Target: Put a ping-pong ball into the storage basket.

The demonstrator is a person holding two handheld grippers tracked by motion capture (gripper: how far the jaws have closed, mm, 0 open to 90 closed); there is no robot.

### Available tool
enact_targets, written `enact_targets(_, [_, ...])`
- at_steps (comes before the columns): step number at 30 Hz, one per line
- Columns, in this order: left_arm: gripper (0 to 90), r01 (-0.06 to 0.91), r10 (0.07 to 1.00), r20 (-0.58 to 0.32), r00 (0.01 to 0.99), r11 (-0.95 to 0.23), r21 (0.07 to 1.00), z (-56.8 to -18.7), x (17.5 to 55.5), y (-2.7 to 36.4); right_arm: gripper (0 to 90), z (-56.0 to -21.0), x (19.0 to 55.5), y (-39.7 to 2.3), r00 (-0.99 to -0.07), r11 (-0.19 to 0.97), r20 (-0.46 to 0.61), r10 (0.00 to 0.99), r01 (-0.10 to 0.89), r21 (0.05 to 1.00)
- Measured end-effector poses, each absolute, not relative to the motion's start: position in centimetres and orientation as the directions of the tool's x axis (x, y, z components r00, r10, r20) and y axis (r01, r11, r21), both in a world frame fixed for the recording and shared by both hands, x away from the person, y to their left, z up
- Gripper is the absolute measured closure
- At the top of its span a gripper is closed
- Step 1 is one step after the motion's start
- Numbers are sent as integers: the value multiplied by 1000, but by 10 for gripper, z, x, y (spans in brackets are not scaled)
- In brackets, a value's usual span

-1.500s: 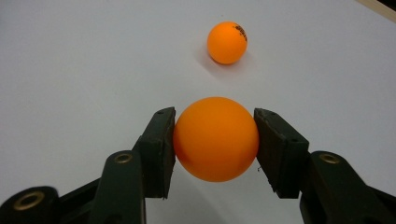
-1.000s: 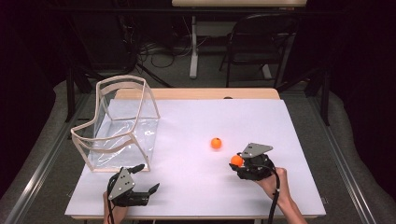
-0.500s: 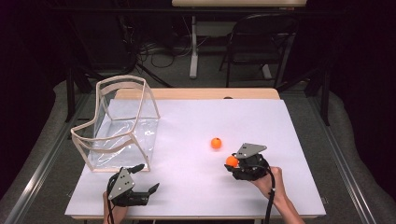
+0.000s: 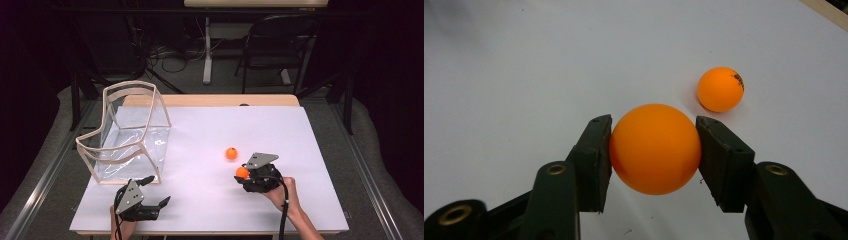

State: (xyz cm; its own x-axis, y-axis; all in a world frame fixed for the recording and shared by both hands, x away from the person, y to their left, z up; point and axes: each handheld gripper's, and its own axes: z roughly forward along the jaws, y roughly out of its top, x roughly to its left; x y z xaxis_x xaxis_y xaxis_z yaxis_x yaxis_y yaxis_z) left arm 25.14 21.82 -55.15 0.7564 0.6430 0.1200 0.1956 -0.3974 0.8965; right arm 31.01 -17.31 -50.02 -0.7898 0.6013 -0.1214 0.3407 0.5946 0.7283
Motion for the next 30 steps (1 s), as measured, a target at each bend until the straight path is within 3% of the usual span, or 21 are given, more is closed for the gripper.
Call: enact_targets(30, [158,194,641,120,758,-398,897,-552,253,218,504,-505,321,-148,-822,607,-95,562,332,722])
